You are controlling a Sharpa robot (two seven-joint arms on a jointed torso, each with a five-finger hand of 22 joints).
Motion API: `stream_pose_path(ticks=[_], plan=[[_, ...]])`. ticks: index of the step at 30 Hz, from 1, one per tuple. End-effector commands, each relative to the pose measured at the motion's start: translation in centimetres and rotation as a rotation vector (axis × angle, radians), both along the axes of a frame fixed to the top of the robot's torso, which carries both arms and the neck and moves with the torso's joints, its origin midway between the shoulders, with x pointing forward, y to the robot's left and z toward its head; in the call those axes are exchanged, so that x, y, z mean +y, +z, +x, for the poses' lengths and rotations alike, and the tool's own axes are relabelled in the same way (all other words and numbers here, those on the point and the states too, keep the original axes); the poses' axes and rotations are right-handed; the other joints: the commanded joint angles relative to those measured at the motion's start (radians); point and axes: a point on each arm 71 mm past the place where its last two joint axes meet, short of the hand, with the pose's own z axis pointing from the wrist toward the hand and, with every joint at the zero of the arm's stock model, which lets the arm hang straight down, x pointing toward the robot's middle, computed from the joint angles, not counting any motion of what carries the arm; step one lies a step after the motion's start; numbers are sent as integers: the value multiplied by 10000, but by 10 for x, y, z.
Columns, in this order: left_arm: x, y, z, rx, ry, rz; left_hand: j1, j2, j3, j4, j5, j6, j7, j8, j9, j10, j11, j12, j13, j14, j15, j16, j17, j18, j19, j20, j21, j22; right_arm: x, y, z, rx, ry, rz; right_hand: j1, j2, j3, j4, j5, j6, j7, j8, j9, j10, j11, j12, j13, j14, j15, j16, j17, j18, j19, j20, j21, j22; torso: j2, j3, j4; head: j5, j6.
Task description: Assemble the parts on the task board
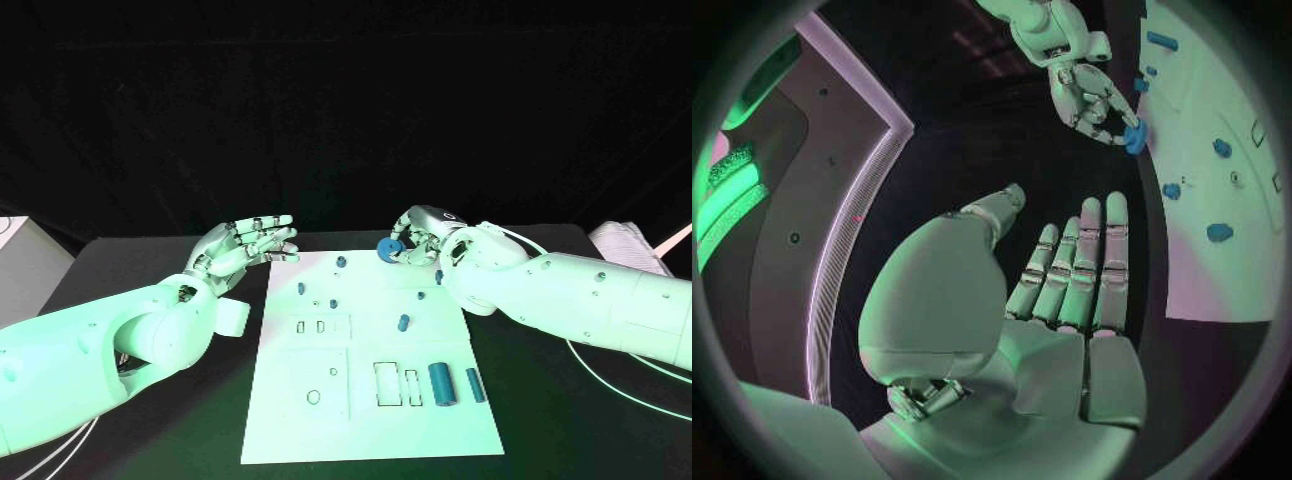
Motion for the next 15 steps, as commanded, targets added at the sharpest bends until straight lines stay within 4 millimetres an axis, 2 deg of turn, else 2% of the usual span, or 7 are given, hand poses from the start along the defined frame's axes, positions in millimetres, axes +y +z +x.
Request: stream_pose_path(ticks=[1,5,11,15], plan=[[-2,1,1,-85,-202,-88,30,58,6,-13,28,-82,688,-55,-17,-80,13,-65,-5,-64,17,35,15,154,-84,-19,63,16,18,1,-2,-177,357,15,-116,-51,76,-21,91,282,-168,76,6,1041,-68,65,2629,1041,-58,37,2635,-57,132,-71,61,796,-43,17,-31,54,1],[-5,-1,4,-60,-242,-93,30,58,6,-13,28,-82,688,-55,-17,-80,13,-65,-5,-64,17,35,15,154,-84,-19,63,16,42,-2,-6,-77,815,79,-142,-83,141,-47,114,249,-155,53,-7,1041,-59,65,2629,1041,-49,37,2635,-60,136,-66,68,808,-60,14,-5,42,7],[-9,-2,6,-22,-333,-110,30,65,7,-13,20,-87,686,-56,-18,-81,13,-64,-5,-65,16,43,20,156,-91,-17,75,24,70,-7,-10,-20,1333,97,-154,-99,175,-63,119,233,-148,41,-14,1041,-53,65,2629,1041,-43,37,2635,-60,135,-63,66,808,-69,-19,46,71,-23],[-9,-2,6,15,-321,-88,30,65,7,-13,20,-87,686,-56,-18,-81,13,-64,-5,-65,16,43,20,156,-91,-17,75,24,83,-11,-12,-15,1556,27,-187,-130,211,-77,118,214,-134,27,-22,1041,-44,65,2629,1041,-33,37,2635,-59,133,-57,59,804,-61,-11,14,146,-51]])
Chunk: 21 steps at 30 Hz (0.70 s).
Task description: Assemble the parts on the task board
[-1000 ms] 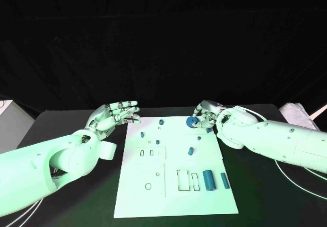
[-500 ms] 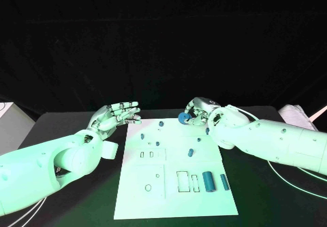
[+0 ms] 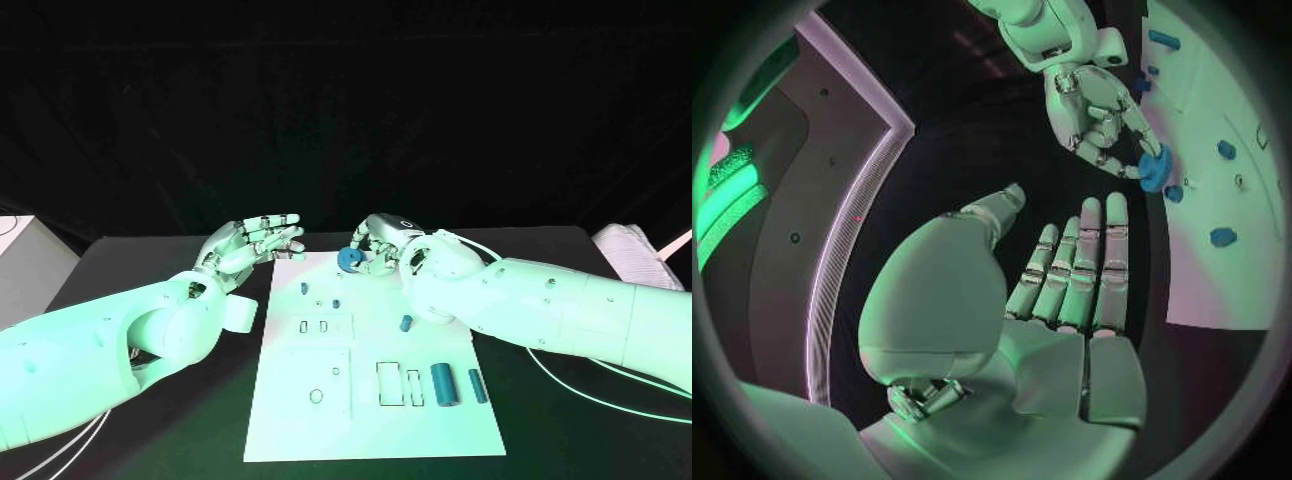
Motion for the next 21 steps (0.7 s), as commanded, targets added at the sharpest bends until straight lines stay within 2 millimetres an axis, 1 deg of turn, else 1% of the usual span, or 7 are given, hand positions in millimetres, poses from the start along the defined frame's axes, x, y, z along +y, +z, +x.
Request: stream_pose_path(ticks=[1,3,4,7,13,19,21], plan=[[-3,1,0,-13,-239,-70,30,65,7,-13,20,-88,686,-56,-10,-81,13,-64,-4,-65,16,43,9,157,-55,20,35,17,8,-3,-2,-150,293,-221,-67,-10,55,-7,45,214,-134,27,7,1041,-44,66,2628,1041,-35,37,2628,-58,133,-58,25,806,5,0,-16,50,-31],[-3,1,0,-8,-245,-69,30,65,7,-13,20,-88,686,-56,-10,-81,13,-64,-4,-65,16,43,9,157,-55,20,35,17,12,-6,-3,-149,367,-276,-101,-37,83,-16,33,197,-124,14,0,1041,-34,66,2628,1041,-25,37,2628,-60,135,-52,29,813,14,-5,-8,27,-32],[-3,1,0,-6,-249,-70,30,65,7,-13,20,-88,686,-56,-10,-81,13,-64,-4,-65,16,43,9,157,-55,20,35,17,13,-7,-3,-149,395,-304,-101,-37,83,-16,33,197,-124,14,0,1041,-34,66,2628,1041,-25,37,2628,-60,135,-52,29,813,19,-9,7,22,-42],[-3,1,-1,0,-261,-72,30,65,7,-13,20,-88,686,-56,-10,-81,13,-64,-4,-65,16,43,9,157,-55,20,35,17,16,-11,-5,-145,455,-362,-101,-37,83,-16,33,197,-124,14,0,1041,-34,66,2628,1041,-25,37,2628,-60,135,-52,29,813,27,-9,20,37,-79],[-3,1,-1,-1,-251,-63,30,65,7,-13,20,-88,686,-56,-10,-81,13,-64,-4,-65,16,43,9,157,-55,20,35,17,23,-15,-9,-119,620,-422,-121,-55,99,-24,22,189,-119,7,-4,1041,-29,66,2628,1041,-20,37,2628,-62,139,-48,37,822,18,0,-2,63,-114],[-1,1,-1,8,-228,-47,28,67,4,-13,12,-102,686,-60,-14,-87,13,-65,-5,-72,16,50,16,159,-66,23,51,27,25,-17,-11,-208,676,-514,-121,-55,99,-24,22,189,-119,7,-4,1041,-29,66,2628,1041,-20,37,2628,-62,139,-48,37,822,31,-11,12,55,-119],[0,1,-2,9,-203,-37,28,67,4,-13,12,-102,686,-60,-14,-87,13,-65,-5,-72,16,50,16,159,-66,23,51,27,25,-18,-11,-286,664,-561,-136,-72,114,-33,19,184,-116,3,-7,1041,-25,66,2628,1041,-16,37,2628,-64,143,-44,44,831,29,2,-8,74,-124]])
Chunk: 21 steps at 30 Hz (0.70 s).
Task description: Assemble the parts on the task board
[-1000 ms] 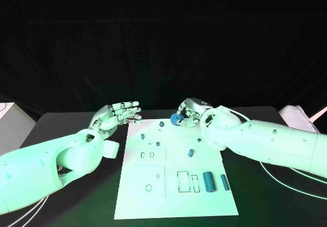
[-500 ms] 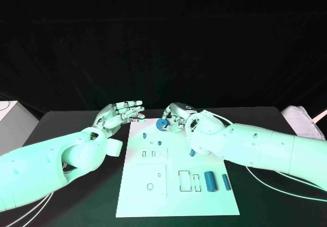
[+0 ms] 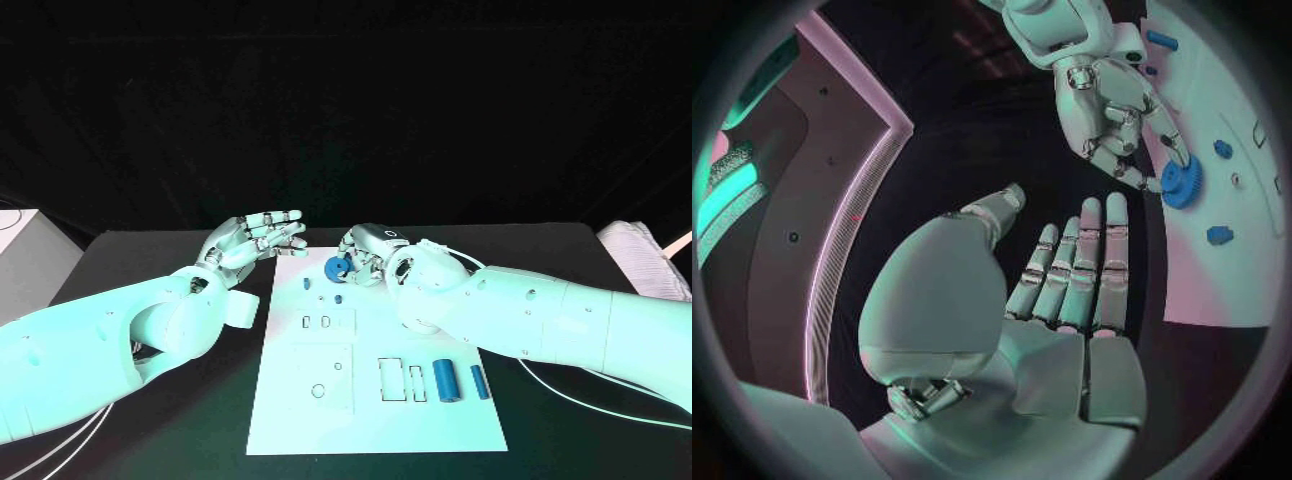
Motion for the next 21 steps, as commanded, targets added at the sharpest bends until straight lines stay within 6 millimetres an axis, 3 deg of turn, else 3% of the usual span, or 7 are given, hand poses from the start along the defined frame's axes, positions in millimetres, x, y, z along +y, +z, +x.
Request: stream_pose_path(ticks=[1,8,21], plan=[[-1,1,-1,-54,-172,-56,28,67,4,-13,12,-65,649,-60,-15,-87,13,-65,-5,-72,16,51,8,159,-67,23,52,10,1,0,-1,-337,138,-260,-71,-4,62,-3,30,184,-116,42,13,1042,-26,66,2631,1040,-18,37,2630,-65,143,-45,45,833,-1,14,-21,22,-17],[2,1,-1,-42,-114,-28,28,67,4,-13,12,-65,649,-60,-15,-87,13,-65,-5,-72,16,51,8,159,-67,23,52,10,2,-1,0,-673,90,-507,-139,-73,83,-15,14,184,-106,36,7,1042,-14,66,2631,1040,-8,37,2630,-68,149,-36,56,848,8,-3,-2,-11,-18],[4,2,-2,-20,-109,-13,21,69,-1,-9,8,-67,650,-60,-16,-90,14,-65,-5,-83,19,55,14,160,-81,27,65,18,7,-9,-2,-765,200,-1027,-165,-265,191,-180,-207,186,-100,22,-10,1042,-7,66,2631,1040,1,37,2630,-76,168,-20,87,893,-8,4,-17,12,-57]])
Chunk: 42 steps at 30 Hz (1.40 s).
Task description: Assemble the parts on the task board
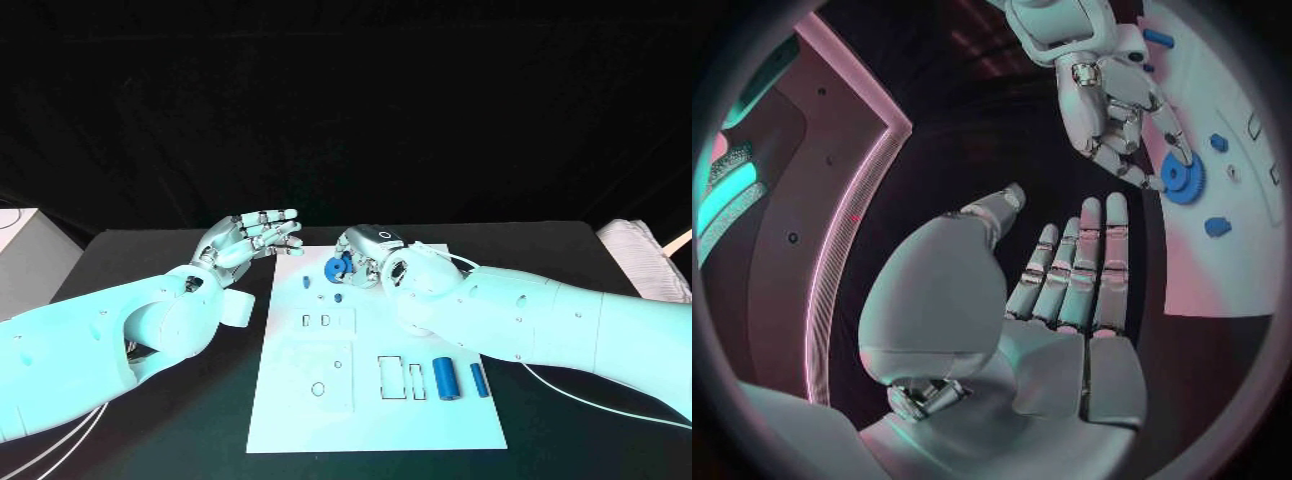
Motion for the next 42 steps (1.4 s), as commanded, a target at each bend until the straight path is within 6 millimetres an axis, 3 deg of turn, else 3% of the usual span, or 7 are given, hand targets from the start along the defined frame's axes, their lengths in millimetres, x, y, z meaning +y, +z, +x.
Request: stream_pose_path(ticks=[1,10,36,40,42], plan=[[-2,1,-1,-52,-197,-63,21,69,-1,-9,9,-67,651,-60,-8,-54,-22,-65,-5,-83,19,55,16,160,-47,-8,66,12,0,-4,0,-139,2,-451,19,-85,31,-21,-32,150,-107,4,-4,1042,-7,66,2632,1039,0,37,2632,-77,170,-21,42,888,-7,-2,-11,23,-15],[-1,1,-1,-39,-181,-50,22,68,-2,-10,8,-81,650,-63,-11,-57,-22,-66,-6,-90,20,55,17,160,-52,-7,68,14,0,-8,0,-140,-46,-608,11,-122,46,-47,-48,132,-100,-10,-12,1042,0,66,2632,1039,1,37,2632,-70,156,-19,12,863,-20,-7,2,74,-23],[0,1,0,-34,-142,-24,24,68,-4,-12,7,-80,650,-63,-11,-62,-21,-67,-6,-105,24,53,19,160,-66,-4,75,18,-4,-6,-3,-596,-79,-588,-92,-185,84,-65,-88,84,-68,-49,-37,1042,25,66,2632,1039,17,37,2632,-60,135,-8,-34,829,-8,5,-14,-3,14],[1,1,0,-34,-135,-20,27,69,-4,-15,5,-85,650,-64,-13,-65,-20,-68,-7,-117,26,52,21,160,-78,-1,80,22,-4,-6,-2,-538,-2,-465,-350,-305,80,-40,-249,-447,59,-391,-193,803,134,-98,2377,1039,109,37,2632,-35,72,58,-169,725,-13,7,-17,-1,24],[0,1,0,-34,-133,-20,27,69,-4,-15,5,-85,650,-64,-13,-65,-20,-68,-7,-117,26,52,21,160,-78,-1,80,22,-2,-7,-2,-431,81,-411,-551,-338,-33,18,-641,-831,105,-661,-319,661,182,-199,2231,1039,167,37,2632,-24,47,114,-227,687,-11,6,-14,-10,29]])
